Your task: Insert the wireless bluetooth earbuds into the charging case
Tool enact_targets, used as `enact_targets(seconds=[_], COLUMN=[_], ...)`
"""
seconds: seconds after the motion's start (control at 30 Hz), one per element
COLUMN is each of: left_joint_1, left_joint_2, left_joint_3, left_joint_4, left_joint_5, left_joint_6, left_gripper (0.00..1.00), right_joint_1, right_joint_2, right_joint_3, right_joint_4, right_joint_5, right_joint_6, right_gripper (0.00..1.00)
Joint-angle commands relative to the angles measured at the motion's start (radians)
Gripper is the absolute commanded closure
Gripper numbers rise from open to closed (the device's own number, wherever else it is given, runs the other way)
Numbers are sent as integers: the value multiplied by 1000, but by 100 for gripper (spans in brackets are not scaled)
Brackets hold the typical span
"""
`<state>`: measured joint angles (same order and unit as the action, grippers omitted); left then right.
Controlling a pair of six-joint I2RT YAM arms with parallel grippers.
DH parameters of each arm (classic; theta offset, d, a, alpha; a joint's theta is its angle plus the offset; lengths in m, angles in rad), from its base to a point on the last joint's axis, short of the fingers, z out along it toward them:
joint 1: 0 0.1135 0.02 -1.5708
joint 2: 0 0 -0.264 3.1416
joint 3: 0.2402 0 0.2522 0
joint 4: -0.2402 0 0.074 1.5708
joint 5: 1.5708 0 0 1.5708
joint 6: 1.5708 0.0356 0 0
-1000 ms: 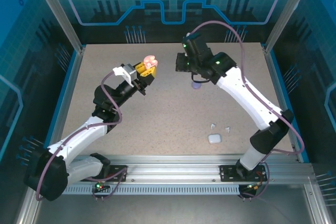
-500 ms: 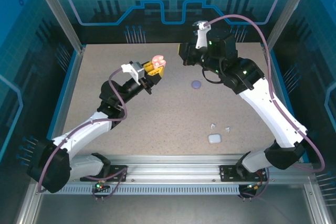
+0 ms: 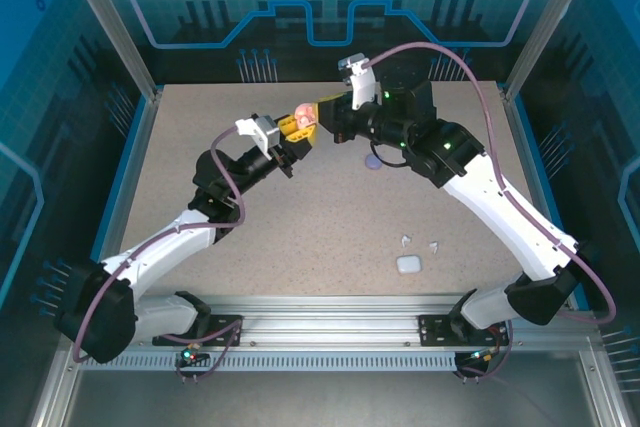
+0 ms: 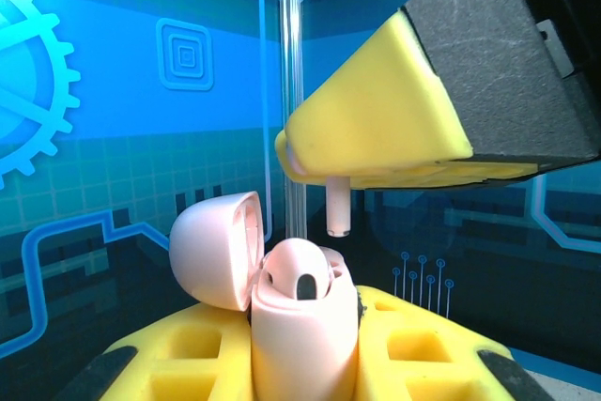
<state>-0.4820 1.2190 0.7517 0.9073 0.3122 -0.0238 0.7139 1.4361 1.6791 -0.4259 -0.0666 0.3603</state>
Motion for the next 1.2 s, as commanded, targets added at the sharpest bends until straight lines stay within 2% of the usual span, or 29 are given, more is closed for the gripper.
enact_targets(seconds=[0.0, 1.17], left_joint_1=[-9, -13], left_joint_2=[5, -8], left_joint_3=[44, 46], left_joint_4=[12, 14], left_joint_5=[22, 24], left_joint_6=[15, 24], left_gripper=[100, 100], right_joint_1=[14, 12], right_joint_2=[-22, 20], right_joint_3=[-7, -59], right_joint_4=[53, 22], right_joint_5=[-26, -1], right_joint_6=[-15, 5], right_gripper=[88, 91])
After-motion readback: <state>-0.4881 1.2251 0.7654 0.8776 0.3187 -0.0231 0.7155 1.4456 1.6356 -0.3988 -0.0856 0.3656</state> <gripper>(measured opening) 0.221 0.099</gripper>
